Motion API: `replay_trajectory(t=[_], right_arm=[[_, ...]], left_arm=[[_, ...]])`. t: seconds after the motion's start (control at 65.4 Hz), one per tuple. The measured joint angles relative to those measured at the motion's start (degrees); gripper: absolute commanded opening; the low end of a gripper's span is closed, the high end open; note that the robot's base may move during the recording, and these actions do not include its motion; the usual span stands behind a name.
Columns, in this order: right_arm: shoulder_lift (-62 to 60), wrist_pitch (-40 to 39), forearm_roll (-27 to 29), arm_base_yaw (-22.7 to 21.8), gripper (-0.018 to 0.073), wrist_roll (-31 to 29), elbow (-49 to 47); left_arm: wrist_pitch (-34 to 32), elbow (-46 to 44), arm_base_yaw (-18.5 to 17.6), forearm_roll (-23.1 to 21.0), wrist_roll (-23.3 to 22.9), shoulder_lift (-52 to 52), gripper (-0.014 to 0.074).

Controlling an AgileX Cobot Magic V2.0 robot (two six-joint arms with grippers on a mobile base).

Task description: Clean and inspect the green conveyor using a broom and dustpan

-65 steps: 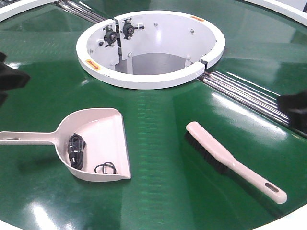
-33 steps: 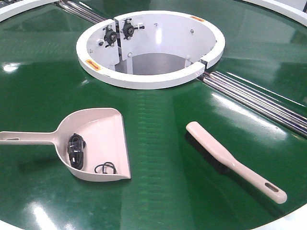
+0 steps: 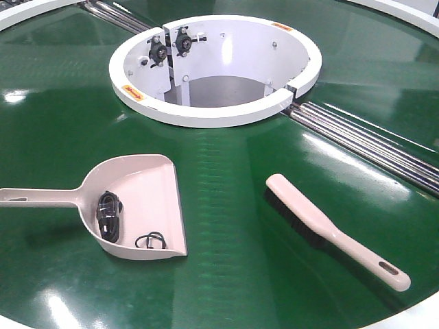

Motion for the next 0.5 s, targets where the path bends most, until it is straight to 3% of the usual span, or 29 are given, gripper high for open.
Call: replay_trajectory(t=[0.138, 0.291, 0.505], right_arm=[[0.0, 1.42, 0.06, 0.0, -0.0011, 0.0, 0.0], [0.0, 1.84, 0.12, 0.0, -0.0009, 0.0, 0.0], [0.0, 1.84, 0.22, 0.0, -0.0009, 0.08, 0.05]], left_arm=[[4.54, -1.52, 0.0, 1.62, 0.11, 0.0, -0.001], [7.0, -2.74, 0.0, 5.14, 0.15, 0.0, -0.0008], [4.96, -2.74, 0.0, 5.83, 0.15, 0.0, -0.0007]])
